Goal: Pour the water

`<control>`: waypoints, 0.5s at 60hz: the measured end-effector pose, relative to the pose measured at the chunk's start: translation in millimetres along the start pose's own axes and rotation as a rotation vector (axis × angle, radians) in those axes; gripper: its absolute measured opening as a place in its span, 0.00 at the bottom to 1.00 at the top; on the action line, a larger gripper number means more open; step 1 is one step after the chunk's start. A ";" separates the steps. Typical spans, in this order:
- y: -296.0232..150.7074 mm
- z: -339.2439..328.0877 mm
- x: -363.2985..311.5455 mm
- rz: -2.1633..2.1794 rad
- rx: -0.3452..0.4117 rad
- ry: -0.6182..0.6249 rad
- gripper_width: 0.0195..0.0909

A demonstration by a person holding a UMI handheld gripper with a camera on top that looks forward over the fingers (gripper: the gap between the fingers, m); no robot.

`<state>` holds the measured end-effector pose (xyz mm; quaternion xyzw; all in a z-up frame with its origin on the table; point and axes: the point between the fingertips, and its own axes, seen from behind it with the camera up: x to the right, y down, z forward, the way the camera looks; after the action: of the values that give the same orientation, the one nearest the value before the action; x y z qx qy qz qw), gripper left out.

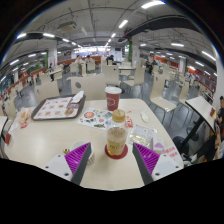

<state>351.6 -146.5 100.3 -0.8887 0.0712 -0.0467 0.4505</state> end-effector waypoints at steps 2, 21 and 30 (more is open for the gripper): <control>1.3 -18.0 -6.1 0.004 -0.013 0.000 0.91; 12.6 -134.9 -70.3 -0.029 -0.046 -0.002 0.92; 14.4 -155.8 -90.3 -0.034 -0.036 -0.036 0.92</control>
<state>238.5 -263.4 178.9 -0.8984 0.0489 -0.0371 0.4349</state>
